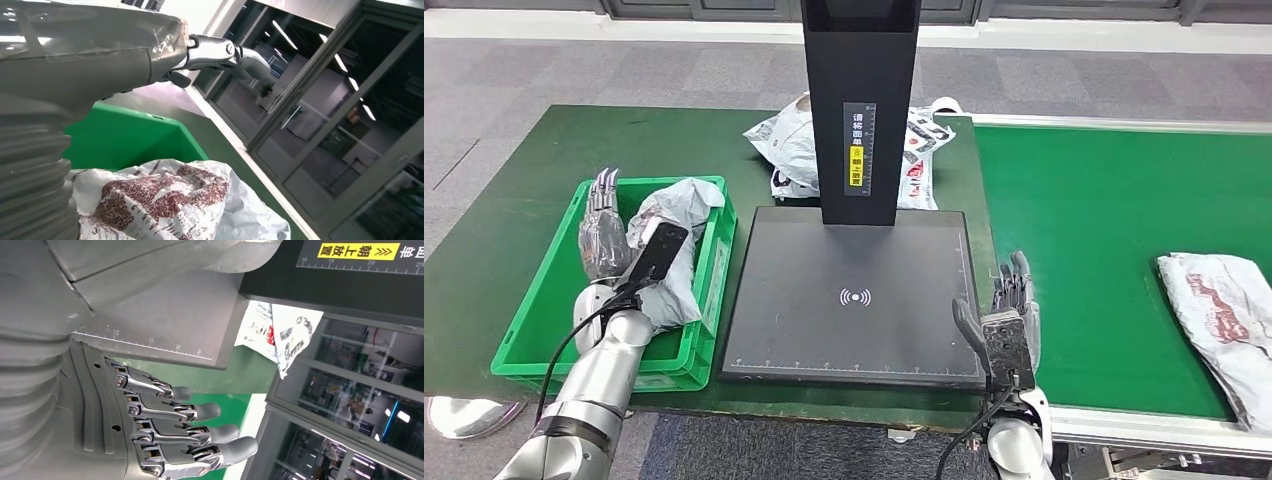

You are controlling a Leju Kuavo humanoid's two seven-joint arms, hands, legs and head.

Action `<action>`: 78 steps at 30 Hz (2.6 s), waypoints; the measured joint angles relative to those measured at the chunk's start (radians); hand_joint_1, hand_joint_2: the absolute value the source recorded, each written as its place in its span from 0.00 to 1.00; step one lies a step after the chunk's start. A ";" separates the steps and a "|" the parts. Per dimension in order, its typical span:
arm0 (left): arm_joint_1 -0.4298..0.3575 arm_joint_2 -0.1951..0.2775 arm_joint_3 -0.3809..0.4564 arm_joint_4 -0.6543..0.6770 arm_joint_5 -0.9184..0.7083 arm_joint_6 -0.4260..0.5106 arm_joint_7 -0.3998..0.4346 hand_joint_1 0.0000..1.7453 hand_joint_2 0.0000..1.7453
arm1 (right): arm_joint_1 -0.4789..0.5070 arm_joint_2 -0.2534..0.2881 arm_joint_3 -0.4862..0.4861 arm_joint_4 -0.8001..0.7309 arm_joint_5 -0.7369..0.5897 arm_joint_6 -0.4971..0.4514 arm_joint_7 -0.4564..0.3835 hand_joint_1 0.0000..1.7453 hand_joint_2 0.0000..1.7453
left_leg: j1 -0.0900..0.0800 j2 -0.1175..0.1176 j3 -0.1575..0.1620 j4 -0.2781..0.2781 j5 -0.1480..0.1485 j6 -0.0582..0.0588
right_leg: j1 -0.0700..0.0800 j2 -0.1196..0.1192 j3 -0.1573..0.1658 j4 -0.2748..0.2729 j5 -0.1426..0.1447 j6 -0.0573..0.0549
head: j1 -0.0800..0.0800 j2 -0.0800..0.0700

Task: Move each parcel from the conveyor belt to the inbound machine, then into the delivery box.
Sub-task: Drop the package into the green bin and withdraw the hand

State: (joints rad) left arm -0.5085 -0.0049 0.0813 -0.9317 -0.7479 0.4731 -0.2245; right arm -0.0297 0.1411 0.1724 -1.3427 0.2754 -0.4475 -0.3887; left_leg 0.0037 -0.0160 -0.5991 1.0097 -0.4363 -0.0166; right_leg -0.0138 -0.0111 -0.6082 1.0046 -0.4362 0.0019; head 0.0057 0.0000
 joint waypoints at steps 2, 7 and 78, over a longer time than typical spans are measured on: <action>0.001 -0.003 0.000 -0.003 0.002 -0.003 -0.002 0.00 1.00 | 0.001 0.000 0.000 0.000 0.000 0.000 0.000 0.00 1.00 | 0.000 0.000 0.000 0.000 0.000 0.000 | 0.000 0.000 0.000 0.000 0.000 0.000 | 0.000 0.000; 0.001 -0.005 0.000 -0.010 0.136 -0.138 -0.023 0.00 1.00 | 0.002 0.000 -0.003 -0.001 -0.001 0.000 0.006 0.00 1.00 | 0.000 0.000 -0.001 0.000 -0.001 0.000 | 0.000 0.000 -0.001 0.000 0.000 0.000 | 0.000 0.000; -0.242 -0.009 -0.401 0.146 0.296 -0.517 -0.052 0.00 1.00 | 0.050 0.006 -0.172 -0.157 0.130 0.049 0.030 0.00 1.00 | 0.000 0.010 -0.004 0.000 -0.004 -0.005 | 0.003 0.011 -0.008 0.001 0.001 -0.003 | 0.000 0.000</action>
State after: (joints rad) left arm -0.7502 -0.0135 -0.3198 -0.7855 -0.4520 -0.0441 -0.2767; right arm 0.0206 0.1473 0.0008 -1.5001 0.4059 -0.3986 -0.3584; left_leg 0.0037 -0.0062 -0.6031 1.0101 -0.4407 -0.0216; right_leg -0.0112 -0.0002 -0.6157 1.0057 -0.4352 -0.0015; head 0.0056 0.0000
